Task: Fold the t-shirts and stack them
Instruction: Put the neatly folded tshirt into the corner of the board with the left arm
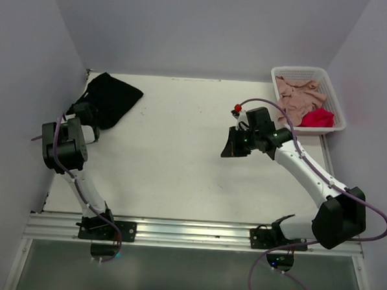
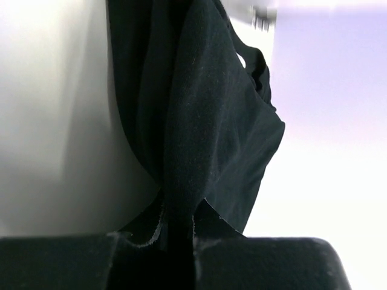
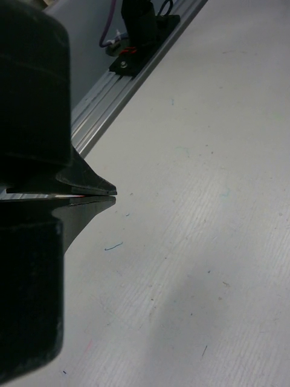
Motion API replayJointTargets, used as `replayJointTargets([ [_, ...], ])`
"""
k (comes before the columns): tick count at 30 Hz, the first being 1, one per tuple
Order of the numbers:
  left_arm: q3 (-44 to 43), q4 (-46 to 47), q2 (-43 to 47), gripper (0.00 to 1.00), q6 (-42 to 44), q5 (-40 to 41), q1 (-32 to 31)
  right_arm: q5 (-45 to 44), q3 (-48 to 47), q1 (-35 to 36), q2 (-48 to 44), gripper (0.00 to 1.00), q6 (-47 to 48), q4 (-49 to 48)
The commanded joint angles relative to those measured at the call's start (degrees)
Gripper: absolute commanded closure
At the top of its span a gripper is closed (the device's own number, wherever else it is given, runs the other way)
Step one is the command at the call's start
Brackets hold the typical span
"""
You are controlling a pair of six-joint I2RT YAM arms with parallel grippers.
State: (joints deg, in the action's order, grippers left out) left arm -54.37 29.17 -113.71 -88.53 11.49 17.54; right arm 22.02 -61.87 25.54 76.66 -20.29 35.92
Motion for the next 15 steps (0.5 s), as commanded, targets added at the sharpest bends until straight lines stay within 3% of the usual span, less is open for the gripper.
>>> replayJointTargets([
  [1, 1.1, 2.8, 2.3, 1.00, -1.5, 5.1, 4.4, 0.7, -2.6, -0.1, 1.3, 1.00, 1.3, 1.7],
  [6, -0.4, 3.4, -0.2, 1.00, -2.2, 2.9, 9.0, 1.8, -2.6, 0.0, 2.8, 1.00, 0.9, 1.2],
  [15, -12.5, 1.9, -9.1, 1.00, -2.6, -1.0, 7.4, 1.3, -4.0, -0.1, 4.1, 1.00, 0.4, 1.6],
])
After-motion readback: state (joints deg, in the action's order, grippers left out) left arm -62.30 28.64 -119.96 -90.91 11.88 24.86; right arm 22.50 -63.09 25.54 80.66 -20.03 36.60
